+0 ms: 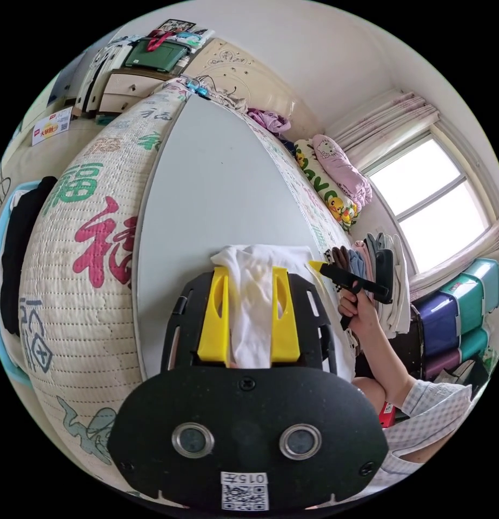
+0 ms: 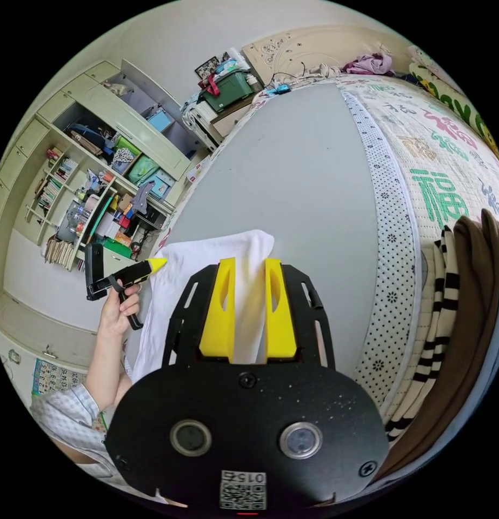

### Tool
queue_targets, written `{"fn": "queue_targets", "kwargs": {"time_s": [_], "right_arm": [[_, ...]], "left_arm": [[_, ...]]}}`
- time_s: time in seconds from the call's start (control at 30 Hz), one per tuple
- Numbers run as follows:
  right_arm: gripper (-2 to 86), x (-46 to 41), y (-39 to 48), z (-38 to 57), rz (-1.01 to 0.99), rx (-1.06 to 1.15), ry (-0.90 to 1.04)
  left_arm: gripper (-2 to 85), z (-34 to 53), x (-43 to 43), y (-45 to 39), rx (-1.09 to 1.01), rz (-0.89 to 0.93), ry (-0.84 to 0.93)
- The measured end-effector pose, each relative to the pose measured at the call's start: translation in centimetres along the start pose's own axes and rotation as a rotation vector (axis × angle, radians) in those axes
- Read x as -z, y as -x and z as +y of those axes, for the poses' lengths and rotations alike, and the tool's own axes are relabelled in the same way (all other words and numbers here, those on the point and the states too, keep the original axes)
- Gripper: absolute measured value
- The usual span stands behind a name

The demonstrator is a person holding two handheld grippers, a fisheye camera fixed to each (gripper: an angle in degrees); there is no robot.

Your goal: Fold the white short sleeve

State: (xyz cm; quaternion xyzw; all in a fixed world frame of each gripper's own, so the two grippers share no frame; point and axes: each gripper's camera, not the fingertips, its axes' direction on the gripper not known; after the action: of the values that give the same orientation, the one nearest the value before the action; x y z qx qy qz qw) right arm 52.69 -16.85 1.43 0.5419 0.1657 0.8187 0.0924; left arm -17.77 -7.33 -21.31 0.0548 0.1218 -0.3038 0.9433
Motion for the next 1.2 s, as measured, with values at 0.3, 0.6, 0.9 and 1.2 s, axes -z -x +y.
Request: {"fn": "queue_targets", "kwargs": {"time_s": [0.3,0.6,0.9,1.2], "right_arm": [[2.6,-2.4,5.8,13.0,0.083,0.074,-0.033],[0.9,9.9,14.1,33.2,-0.193,0.223,-0.416],[0.6,24.2,24.8,65.5,-0.119,0.386,-0.776],[0.6,35.8,27.4,91.7,0.028,0.442,-1.032]], "left_arm": [[4.5,2.9,1.5,-0.6,-0.040,-0.021,-0.016],[2.7,13.4,12.7,-10.5,-0.291,-0.023,-0.345],[2.3,27.1,23.3,-27.4,-0.586,0.032,-0.542],[2.1,36.3,22.9,-41.8,-0.863,0.245,-0.516]]}}
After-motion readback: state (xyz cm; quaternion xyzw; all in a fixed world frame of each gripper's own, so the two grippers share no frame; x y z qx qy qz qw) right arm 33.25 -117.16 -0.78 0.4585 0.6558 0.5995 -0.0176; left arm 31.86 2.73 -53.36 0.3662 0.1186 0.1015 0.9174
